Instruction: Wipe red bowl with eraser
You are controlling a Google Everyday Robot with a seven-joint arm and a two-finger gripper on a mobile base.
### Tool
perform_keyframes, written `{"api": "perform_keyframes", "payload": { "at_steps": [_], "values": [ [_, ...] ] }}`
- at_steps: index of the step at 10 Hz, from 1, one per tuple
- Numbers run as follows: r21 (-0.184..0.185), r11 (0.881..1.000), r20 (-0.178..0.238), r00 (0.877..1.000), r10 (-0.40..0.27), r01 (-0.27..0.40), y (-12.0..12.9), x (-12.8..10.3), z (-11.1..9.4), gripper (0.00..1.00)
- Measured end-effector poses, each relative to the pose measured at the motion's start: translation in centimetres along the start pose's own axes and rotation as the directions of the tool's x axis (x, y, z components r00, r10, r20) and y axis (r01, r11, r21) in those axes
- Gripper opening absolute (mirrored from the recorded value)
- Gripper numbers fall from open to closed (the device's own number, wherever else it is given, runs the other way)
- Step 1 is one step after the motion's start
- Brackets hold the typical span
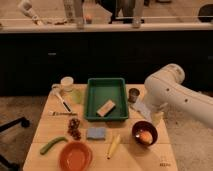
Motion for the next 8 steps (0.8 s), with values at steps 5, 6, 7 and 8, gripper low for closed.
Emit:
{"api": "perform_keyframes", "payload": {
  "at_steps": [5, 6, 7, 8],
  "values": [
    [-0.041, 0.975, -0.028, 0.976, -0.218, 0.217, -3.0, -5.3, 0.9, 0.8],
    [-0.046, 0.97, -0.023, 0.971, -0.238, 0.237, -3.5, -6.0, 1.1, 0.8],
    [-0.058, 0.963, -0.022, 0.964, -0.264, 0.262, -4.0, -7.1, 1.3, 0.8],
    [-0.062, 0.956, -0.024, 0.957, -0.29, 0.288, -4.8, -8.3, 1.5, 0.8]
  ]
}}
